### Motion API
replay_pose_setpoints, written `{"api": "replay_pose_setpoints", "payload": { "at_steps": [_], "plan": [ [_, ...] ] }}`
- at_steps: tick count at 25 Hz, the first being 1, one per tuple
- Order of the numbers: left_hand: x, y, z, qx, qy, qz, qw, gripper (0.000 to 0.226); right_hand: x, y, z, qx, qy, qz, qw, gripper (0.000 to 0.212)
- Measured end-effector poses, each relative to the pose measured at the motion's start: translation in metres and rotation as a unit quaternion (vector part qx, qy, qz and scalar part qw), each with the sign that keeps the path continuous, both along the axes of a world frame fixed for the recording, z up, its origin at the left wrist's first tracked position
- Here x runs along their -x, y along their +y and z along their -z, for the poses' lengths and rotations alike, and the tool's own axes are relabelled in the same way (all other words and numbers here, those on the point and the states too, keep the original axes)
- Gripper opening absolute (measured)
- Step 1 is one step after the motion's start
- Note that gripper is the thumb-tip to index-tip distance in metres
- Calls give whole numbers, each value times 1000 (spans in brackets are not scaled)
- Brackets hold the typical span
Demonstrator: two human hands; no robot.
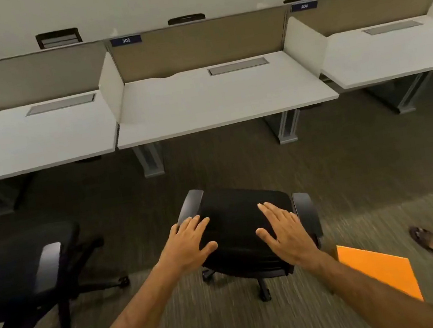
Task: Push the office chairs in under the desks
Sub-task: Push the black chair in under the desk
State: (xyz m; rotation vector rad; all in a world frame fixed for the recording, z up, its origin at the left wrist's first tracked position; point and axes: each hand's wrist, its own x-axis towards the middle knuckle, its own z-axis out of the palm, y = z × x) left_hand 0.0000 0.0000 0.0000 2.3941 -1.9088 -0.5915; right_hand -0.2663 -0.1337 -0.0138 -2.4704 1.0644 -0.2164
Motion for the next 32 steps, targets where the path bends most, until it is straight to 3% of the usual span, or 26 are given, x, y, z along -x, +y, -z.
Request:
{"api": "replay_pose_setpoints", "payload": {
  "at_steps": [8,15,23,32],
  "plan": [
    [-15,-9,63,-83,-3,13,996,70,22,-8,58,-69,201,-11,977,71],
    [-27,-39,80,-94,4,15,995,67,21,-45,66,-67,231,-70,968,105],
    [-42,-79,84,-130,-11,10,991,92,20,-76,72,-46,231,-97,967,105],
    [-80,-143,93,-60,-29,-26,997,92,-29,-161,68,-10,227,-132,965,92]
  ]
}}
